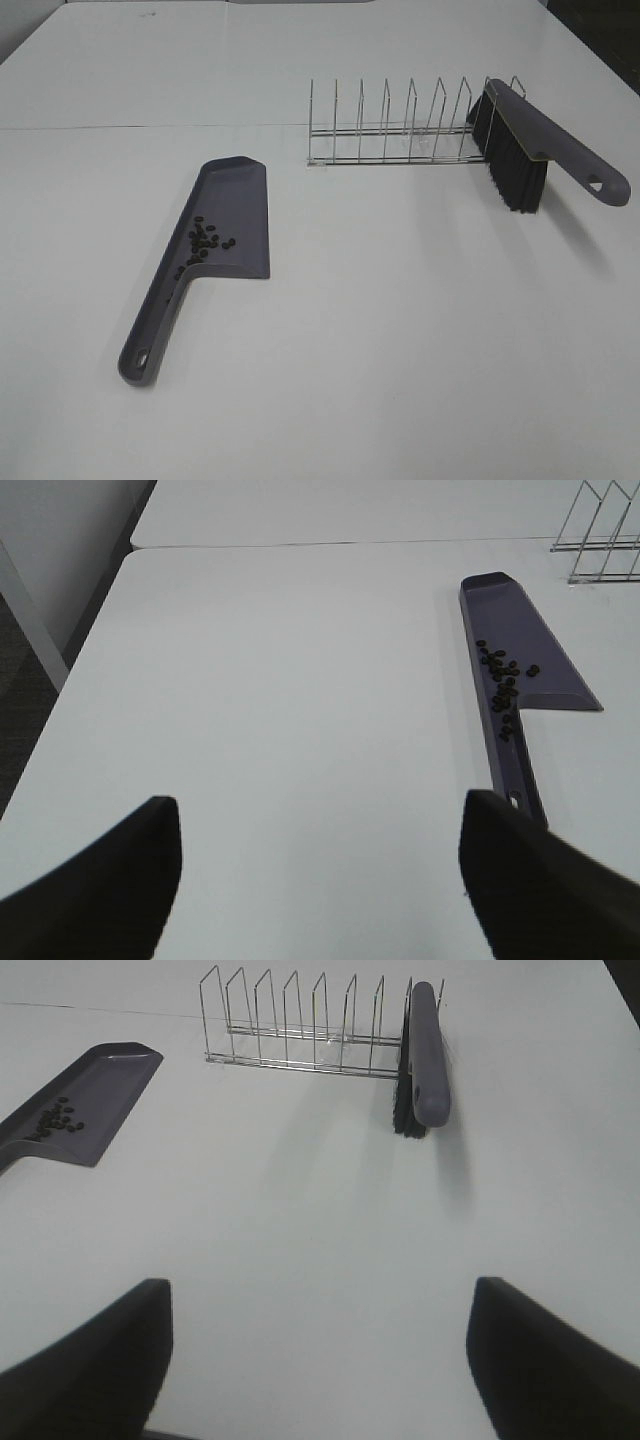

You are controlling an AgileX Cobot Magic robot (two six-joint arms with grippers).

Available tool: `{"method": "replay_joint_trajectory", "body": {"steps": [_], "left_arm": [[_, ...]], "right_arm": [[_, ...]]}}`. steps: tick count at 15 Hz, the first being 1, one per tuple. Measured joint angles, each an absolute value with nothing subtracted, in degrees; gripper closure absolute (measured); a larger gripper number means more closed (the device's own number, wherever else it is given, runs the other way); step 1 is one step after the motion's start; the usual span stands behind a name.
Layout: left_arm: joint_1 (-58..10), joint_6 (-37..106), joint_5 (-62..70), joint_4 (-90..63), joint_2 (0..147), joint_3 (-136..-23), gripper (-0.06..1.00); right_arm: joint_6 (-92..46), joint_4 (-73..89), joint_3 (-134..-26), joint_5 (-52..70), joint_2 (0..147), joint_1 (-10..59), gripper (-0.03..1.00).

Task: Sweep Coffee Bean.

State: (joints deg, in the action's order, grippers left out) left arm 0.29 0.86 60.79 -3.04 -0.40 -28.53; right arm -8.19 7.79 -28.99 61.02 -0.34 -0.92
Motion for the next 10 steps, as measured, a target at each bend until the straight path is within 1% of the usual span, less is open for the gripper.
{"method": "replay_joint_trajectory", "body": {"steps": [2,5,10], "left_arm": [[0.3,0.9,60.8,-3.0,-0.4,-28.5,0.23],[0.3,0.9,60.8,-3.0,-0.4,-28.5,0.23],[0.3,0.9,60.8,-3.0,-0.4,-28.5,0.23]], "right_arm": [[-8.2,7.8,-29.0,61.0,-0.3,-1.1,0.21],[-8.2,8.3,-29.0,61.0,-0.3,-3.3,0.21],[-8.2,8.4,-29.0,61.0,-0.3,-3.5,0.21]]}}
